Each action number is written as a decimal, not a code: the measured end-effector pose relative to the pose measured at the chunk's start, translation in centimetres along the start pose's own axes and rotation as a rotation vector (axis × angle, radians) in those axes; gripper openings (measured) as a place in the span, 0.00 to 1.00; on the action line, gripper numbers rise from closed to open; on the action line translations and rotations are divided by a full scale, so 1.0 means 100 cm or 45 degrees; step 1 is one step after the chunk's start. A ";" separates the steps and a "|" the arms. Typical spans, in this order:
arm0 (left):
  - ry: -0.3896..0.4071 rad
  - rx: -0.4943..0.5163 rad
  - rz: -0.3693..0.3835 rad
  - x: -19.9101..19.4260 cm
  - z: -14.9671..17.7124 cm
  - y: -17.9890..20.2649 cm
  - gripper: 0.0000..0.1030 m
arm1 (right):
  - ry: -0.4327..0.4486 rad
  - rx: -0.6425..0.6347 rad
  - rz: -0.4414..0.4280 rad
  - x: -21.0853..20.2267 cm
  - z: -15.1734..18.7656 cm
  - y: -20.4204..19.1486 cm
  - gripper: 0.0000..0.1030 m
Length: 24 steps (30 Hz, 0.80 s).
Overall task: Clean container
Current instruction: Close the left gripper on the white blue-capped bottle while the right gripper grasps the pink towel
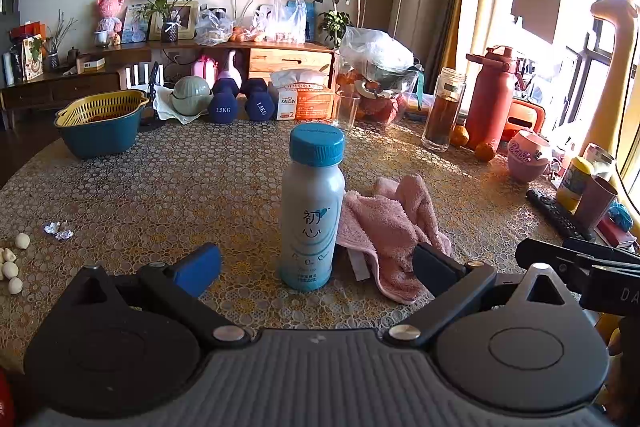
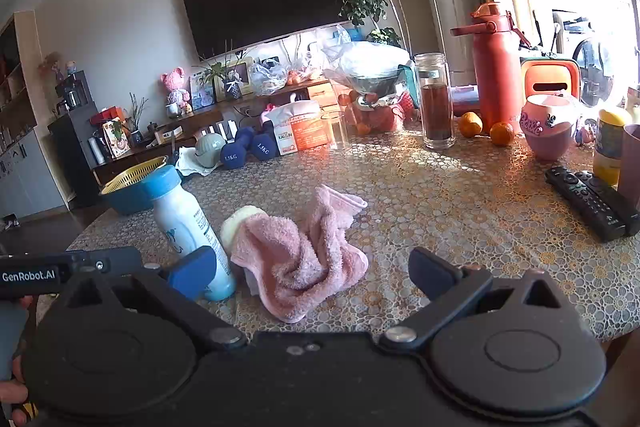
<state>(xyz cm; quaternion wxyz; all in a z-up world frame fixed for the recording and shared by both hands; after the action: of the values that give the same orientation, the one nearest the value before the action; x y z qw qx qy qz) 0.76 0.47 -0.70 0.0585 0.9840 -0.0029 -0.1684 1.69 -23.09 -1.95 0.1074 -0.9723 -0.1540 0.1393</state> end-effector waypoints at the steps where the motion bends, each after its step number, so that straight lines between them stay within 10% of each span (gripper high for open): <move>1: 0.001 0.001 0.004 0.000 0.000 0.000 1.00 | -0.003 -0.007 0.003 0.000 0.000 0.000 0.99; 24: -0.022 -0.029 -0.020 0.009 0.001 -0.009 1.00 | -0.063 -0.049 -0.080 0.016 0.002 -0.003 0.99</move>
<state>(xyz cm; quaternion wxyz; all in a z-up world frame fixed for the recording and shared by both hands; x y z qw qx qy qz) 1.55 1.37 -1.15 0.0684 0.9817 0.0062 -0.1775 3.05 -22.20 -2.43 0.0891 -0.9651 -0.1896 0.1570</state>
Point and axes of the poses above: each gripper's, at about its wrist camera, not at the fingertips, and x roughly the way its jaws point, y to its right, z to its underside, the point moved 1 cm from there along x, roughly the way its jaws point, and after that the axes turned 13 degrees about y, right-handed, at the moved point
